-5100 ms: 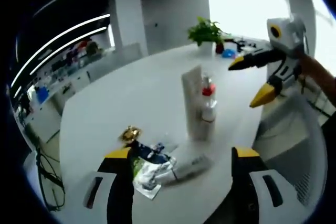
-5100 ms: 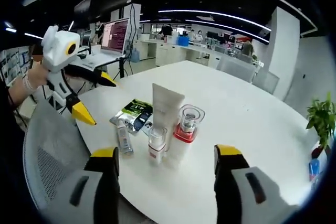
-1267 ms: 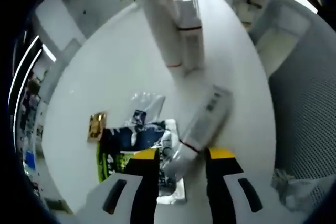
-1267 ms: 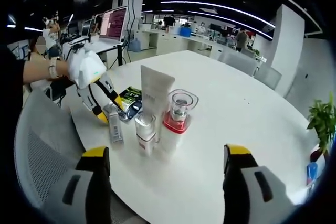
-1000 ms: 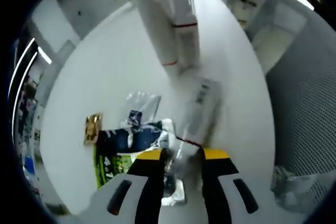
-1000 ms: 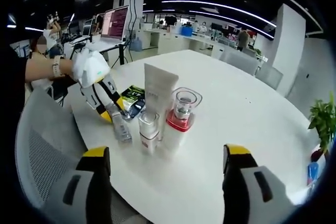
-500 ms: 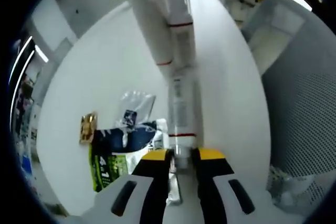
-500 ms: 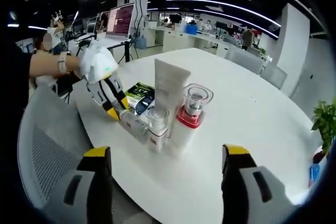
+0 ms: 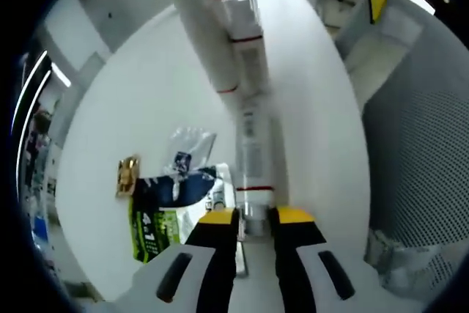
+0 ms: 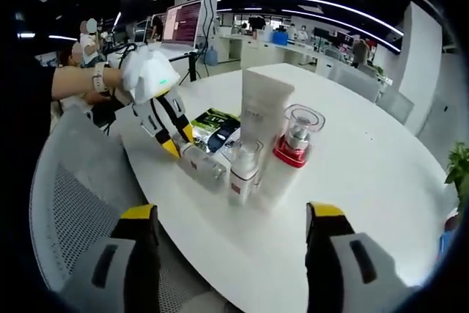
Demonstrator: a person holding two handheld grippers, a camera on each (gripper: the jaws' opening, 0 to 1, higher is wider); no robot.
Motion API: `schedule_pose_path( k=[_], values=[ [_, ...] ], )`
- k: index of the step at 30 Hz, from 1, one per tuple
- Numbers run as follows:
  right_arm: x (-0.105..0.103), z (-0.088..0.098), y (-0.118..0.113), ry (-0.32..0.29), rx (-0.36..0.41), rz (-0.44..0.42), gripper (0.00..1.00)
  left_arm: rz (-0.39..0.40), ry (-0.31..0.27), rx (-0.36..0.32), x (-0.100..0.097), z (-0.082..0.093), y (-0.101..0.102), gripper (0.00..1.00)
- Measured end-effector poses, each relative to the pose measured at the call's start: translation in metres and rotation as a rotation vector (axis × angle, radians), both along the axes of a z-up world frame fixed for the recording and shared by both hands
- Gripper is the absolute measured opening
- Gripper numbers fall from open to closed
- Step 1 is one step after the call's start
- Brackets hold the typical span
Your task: Arrange the skincare products in the storage area until every visible bottle or jar stands upright without overlapping.
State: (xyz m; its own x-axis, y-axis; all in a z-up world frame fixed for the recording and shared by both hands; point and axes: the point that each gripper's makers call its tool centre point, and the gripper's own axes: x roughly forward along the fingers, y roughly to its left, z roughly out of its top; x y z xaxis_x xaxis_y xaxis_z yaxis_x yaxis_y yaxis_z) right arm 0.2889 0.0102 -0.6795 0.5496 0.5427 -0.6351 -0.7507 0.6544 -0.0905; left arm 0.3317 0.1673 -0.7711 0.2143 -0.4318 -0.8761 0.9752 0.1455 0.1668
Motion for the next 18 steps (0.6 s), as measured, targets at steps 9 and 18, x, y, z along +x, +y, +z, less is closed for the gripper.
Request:
schedule_pose_path(
  k=[9,18],
  values=[
    [-0.011,-0.005,0.017,0.024,0.008,0.055,0.65,-0.009,-0.044,0.008,-0.008,0.016,0.002,0.14],
    [-0.023,-0.006,0.046,0.039,0.023,0.158,0.49,-0.042,-0.048,0.02,-0.02,0.025,-0.003,0.14]
  ],
)
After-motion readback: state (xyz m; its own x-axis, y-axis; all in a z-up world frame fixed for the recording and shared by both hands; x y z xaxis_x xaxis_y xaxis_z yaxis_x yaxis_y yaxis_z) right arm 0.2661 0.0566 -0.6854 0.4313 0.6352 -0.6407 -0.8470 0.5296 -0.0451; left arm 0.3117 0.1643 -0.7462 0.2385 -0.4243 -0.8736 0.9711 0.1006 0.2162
